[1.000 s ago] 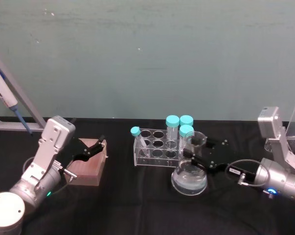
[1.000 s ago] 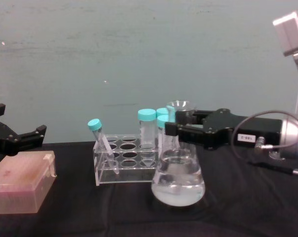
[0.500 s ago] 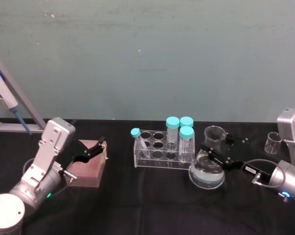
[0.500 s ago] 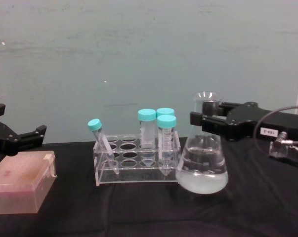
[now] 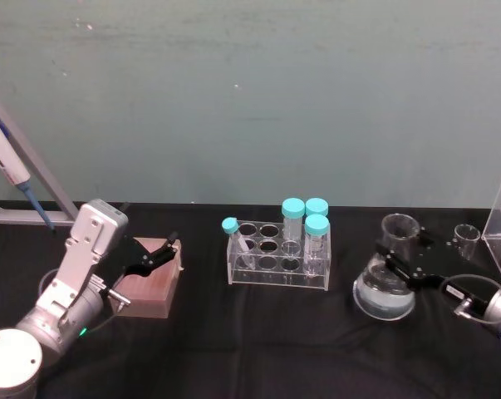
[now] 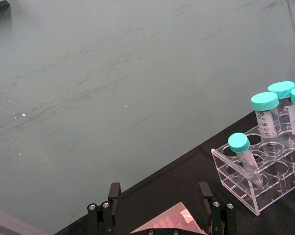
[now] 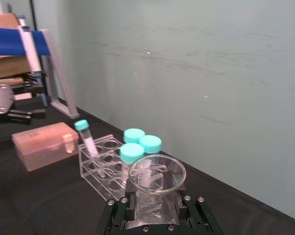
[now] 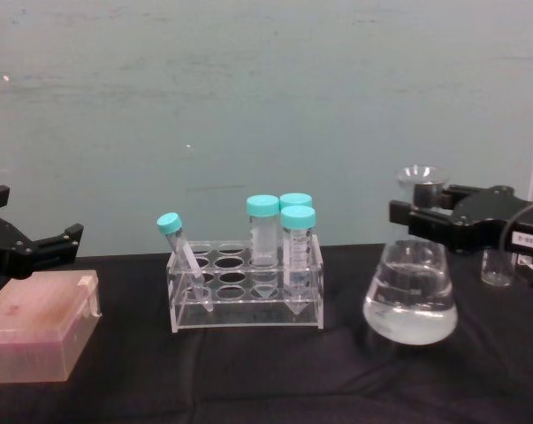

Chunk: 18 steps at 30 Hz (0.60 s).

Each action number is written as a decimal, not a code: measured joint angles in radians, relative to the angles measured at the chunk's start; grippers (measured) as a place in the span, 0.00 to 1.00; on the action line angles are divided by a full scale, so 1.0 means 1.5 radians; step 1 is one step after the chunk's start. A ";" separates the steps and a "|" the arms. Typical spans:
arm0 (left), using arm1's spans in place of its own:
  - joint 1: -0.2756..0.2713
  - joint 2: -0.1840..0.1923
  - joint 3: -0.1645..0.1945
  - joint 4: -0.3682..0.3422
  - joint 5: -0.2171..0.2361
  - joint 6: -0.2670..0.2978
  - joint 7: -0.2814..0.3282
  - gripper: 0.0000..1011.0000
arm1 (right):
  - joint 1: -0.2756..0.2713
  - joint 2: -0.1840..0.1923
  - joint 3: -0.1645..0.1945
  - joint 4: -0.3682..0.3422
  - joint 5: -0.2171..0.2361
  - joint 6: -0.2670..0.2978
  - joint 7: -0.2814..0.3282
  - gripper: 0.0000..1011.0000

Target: Place the experimental apparatus aside using one hand.

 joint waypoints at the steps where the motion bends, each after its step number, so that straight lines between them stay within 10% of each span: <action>1: 0.000 0.000 0.000 0.000 0.000 0.000 0.000 0.99 | -0.002 0.001 0.003 -0.001 -0.001 0.001 -0.003 0.45; 18: 0.000 0.000 0.000 0.000 0.000 0.000 0.000 0.99 | -0.044 -0.002 0.065 -0.036 -0.044 0.027 -0.108 0.45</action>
